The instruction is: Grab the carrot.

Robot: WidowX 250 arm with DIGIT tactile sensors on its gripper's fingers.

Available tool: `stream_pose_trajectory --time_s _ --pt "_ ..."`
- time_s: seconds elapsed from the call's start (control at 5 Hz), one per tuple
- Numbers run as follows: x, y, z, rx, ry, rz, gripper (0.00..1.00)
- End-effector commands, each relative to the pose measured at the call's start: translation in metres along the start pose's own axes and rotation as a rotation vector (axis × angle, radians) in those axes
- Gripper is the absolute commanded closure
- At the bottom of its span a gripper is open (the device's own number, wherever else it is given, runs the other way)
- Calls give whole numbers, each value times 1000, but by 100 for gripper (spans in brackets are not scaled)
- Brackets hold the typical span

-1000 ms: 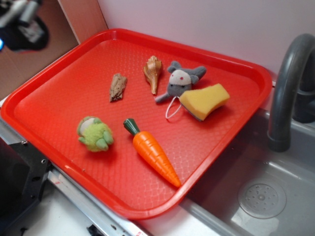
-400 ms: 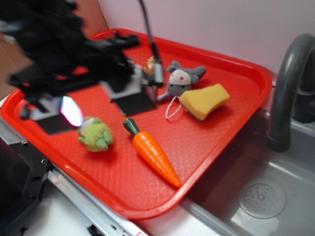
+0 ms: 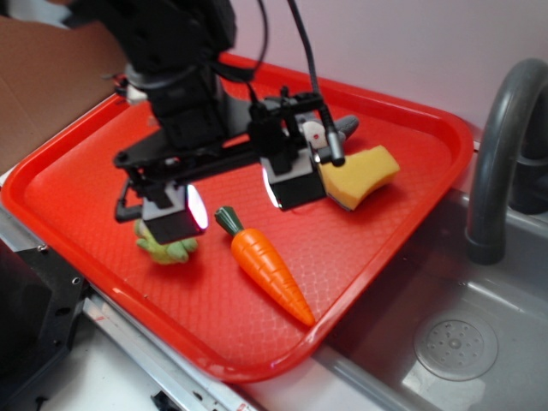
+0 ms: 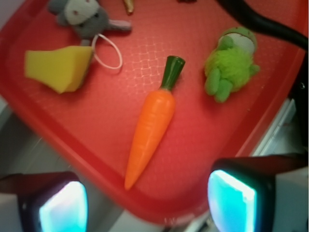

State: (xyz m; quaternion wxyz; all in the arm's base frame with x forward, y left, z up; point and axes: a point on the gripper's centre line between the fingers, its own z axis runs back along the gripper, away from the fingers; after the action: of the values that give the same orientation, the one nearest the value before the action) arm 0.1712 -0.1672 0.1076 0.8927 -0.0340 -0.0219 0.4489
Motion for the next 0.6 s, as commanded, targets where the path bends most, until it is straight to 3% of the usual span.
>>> stream_pose_trajectory --time_s 0.0,0.4 --pt "25 -7 -34 15 40 18 0" --pt "34 -6 -59 11 89 19 0"
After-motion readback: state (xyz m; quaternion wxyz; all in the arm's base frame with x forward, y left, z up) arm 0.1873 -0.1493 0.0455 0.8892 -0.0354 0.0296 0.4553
